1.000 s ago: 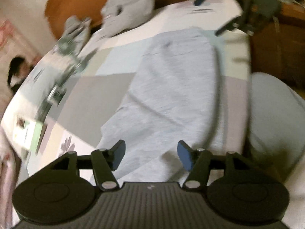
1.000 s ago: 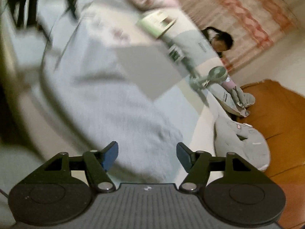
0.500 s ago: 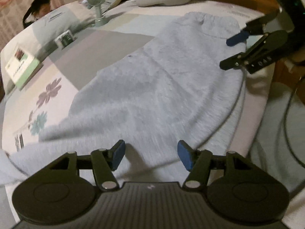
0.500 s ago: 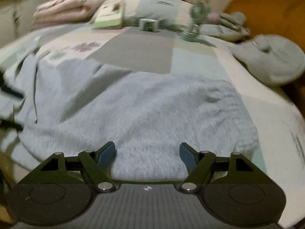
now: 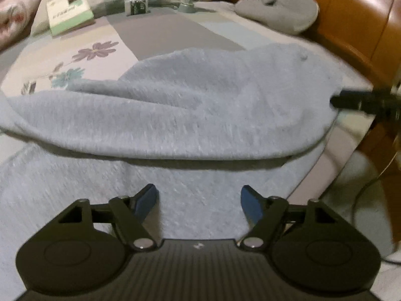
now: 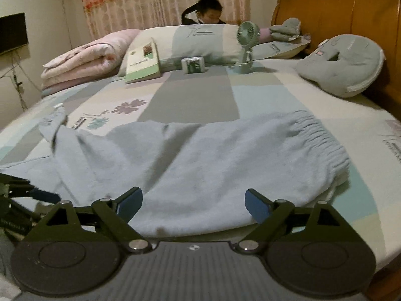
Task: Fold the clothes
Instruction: 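Open both grippers to release the legs and pull them back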
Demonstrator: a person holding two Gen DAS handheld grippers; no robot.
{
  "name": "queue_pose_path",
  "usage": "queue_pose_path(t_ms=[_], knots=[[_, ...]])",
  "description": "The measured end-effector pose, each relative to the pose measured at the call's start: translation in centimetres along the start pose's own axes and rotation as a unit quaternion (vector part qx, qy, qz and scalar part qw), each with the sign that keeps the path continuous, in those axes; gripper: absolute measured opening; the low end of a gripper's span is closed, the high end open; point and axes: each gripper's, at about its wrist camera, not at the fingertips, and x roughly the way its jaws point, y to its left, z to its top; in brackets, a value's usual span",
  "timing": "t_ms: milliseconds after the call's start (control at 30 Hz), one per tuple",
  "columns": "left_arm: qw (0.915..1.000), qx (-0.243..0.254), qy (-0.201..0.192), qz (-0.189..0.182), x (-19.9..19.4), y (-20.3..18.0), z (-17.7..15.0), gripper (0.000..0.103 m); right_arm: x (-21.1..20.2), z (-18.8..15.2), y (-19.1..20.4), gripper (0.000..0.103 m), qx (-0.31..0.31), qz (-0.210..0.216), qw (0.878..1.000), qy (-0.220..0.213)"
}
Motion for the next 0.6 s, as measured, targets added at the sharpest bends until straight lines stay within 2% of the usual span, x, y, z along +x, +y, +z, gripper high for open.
queue_pose_path(t_ms=[100, 233, 367, 467, 600], knots=[[0.9994, -0.029, -0.008, -0.015, -0.5, 1.3, 0.0, 0.076, 0.1, -0.2, 0.9, 0.092, -0.007, 0.002, 1.000, 0.004], [0.9987, -0.049, -0.015, -0.009, -0.8, 2.6, -0.3, 0.076, 0.2, -0.2, 2.1, 0.092, -0.018, 0.014, 1.000, 0.004], [0.9968, -0.066, -0.013, 0.043, -1.5, 3.6, -0.2, 0.079, 0.3, 0.2, 3.8, 0.089, -0.052, 0.033, 0.998, 0.001], [0.9934, -0.076, -0.017, 0.084, -2.5, 4.8, 0.0, 0.083, 0.6, 0.9, 5.6, 0.076, -0.077, 0.057, 0.995, 0.001], [0.9873, -0.114, -0.028, 0.107, -3.9, 7.3, 0.2, 0.086, 2.0, 2.0, 9.1, 0.068, -0.134, 0.083, 0.987, 0.007]])
